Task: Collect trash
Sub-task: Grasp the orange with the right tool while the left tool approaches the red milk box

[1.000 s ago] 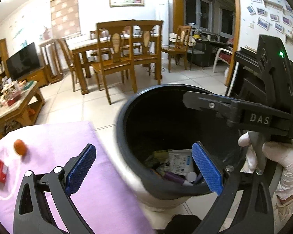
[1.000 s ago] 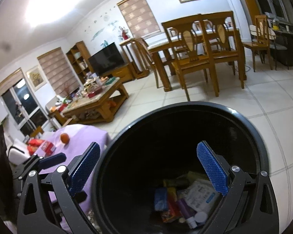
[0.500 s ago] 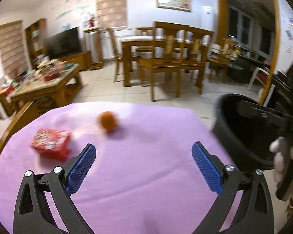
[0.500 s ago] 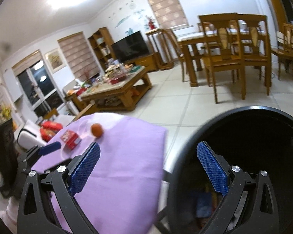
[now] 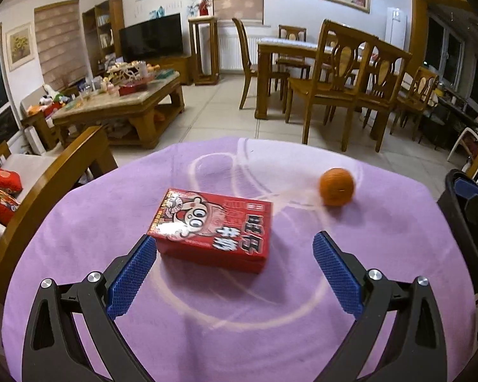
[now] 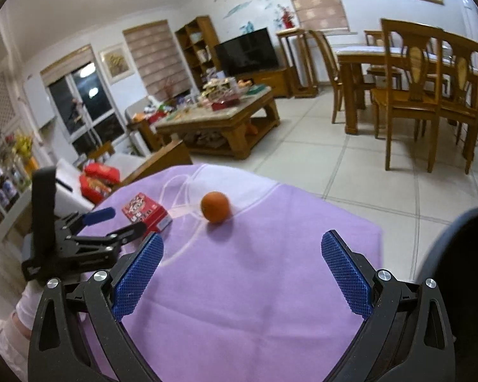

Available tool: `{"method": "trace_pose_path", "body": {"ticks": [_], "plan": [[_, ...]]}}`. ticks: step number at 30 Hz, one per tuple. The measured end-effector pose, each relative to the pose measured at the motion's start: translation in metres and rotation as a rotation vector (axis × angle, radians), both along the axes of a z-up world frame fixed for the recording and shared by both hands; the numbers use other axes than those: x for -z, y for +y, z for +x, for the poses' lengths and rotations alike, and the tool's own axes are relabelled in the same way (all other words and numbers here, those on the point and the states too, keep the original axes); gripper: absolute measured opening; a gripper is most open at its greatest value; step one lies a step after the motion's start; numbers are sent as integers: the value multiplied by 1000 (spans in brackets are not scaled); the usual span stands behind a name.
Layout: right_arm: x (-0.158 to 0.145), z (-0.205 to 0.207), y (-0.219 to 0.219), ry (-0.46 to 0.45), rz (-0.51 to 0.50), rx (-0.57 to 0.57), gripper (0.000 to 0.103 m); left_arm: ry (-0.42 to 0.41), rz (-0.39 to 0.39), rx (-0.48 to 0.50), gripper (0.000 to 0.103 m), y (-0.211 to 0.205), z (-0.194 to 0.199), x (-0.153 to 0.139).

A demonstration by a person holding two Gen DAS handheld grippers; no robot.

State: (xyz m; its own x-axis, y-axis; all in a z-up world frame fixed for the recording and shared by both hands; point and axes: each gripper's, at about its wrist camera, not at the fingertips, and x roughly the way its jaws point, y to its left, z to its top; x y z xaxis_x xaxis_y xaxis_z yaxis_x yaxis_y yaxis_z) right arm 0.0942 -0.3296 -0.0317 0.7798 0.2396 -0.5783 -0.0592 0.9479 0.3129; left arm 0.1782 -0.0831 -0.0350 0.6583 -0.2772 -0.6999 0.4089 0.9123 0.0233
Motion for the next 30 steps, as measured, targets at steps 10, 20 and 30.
{"method": "trace_pose_path", "body": {"ticks": [10, 20, 30], "plan": [[15, 67, 48, 69, -65, -69, 98, 83, 15, 24, 98, -2, 23, 15], [44, 122, 79, 164, -119, -99, 89, 171, -106, -21, 97, 23, 40, 18], [51, 135, 66, 184, -45, -88, 63, 167, -112, -31, 96, 23, 38, 16]]}}
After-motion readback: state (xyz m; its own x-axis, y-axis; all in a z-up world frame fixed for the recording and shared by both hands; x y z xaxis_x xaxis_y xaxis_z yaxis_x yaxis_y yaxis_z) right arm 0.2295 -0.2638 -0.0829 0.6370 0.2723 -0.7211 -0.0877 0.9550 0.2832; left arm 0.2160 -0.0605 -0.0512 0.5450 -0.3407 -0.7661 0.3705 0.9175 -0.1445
